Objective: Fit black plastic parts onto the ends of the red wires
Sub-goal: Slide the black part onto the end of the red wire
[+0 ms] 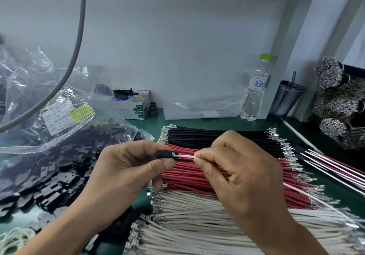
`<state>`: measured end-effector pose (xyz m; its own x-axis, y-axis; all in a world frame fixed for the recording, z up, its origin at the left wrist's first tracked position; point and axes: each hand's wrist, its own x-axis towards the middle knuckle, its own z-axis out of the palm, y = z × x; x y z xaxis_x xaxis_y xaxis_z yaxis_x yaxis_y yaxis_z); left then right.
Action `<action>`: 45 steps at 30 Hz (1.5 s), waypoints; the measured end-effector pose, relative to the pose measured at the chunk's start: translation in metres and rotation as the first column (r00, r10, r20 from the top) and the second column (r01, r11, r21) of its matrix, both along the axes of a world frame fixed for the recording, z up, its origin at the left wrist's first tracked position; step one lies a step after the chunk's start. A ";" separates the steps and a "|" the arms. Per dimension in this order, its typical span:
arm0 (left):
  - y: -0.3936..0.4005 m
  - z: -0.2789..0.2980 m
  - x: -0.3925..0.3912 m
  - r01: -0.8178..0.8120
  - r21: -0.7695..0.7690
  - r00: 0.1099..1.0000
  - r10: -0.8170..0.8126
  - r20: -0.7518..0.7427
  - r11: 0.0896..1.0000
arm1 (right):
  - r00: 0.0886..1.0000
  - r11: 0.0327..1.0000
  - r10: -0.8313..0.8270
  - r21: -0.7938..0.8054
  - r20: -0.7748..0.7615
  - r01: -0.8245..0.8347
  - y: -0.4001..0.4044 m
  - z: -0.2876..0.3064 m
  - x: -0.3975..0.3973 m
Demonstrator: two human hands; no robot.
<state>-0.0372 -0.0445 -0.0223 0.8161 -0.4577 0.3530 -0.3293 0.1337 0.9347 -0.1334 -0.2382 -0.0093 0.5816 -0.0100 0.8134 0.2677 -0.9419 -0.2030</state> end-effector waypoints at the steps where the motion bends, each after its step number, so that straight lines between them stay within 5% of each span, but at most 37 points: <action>1: 0.000 0.000 0.000 0.002 0.004 1.000 -0.002 0.003 1.000 | 1.000 1.000 0.016 0.025 -0.012 -0.016 0.000 0.000 0.000; 7: 0.001 0.001 -0.003 0.036 0.035 0.999 -0.036 0.010 0.999 | 0.980 0.961 0.155 0.248 -0.121 -0.121 0.001 -0.003 0.002; 12: 0.001 0.006 -0.005 0.055 0.100 0.996 -0.062 0.070 0.993 | 0.999 0.997 0.032 -0.063 -0.025 -0.034 0.008 -0.004 0.001; 20: 0.003 0.005 -0.004 0.050 0.108 0.996 -0.058 0.072 0.993 | 0.993 0.991 0.103 0.086 -0.052 -0.098 0.006 -0.008 0.004; 31: 0.009 0.010 0.004 0.058 0.008 0.994 -0.058 0.090 0.998 | 0.995 0.983 0.039 -0.180 0.089 -0.023 0.002 0.008 0.012; 37: 0.018 0.012 0.014 0.002 -0.104 1.000 0.000 0.016 0.995 | 0.979 0.999 0.020 0.035 -0.205 -0.013 -0.007 0.019 -0.004; 41: 0.027 0.011 0.020 -0.100 0.283 0.977 0.040 0.210 0.954 | 0.999 0.997 -0.041 -0.057 0.010 0.042 -0.040 0.061 -0.025; 43: 0.035 0.008 0.030 -0.269 0.578 0.904 -0.005 0.428 0.770 | 0.980 0.977 -0.194 -0.079 0.034 0.196 -0.086 0.079 -0.039; 45: 0.040 0.006 0.035 -0.402 0.664 0.821 -0.074 0.566 0.630 | 0.922 0.921 -0.385 -0.073 -0.042 0.382 -0.155 0.079 -0.053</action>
<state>-0.0025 -0.0044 -0.0166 0.7106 -0.6213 0.3302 -0.7033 -0.6140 0.3583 -0.1860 -0.3934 0.0702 0.5867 -0.1916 0.7868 -0.1263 -0.9814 -0.1449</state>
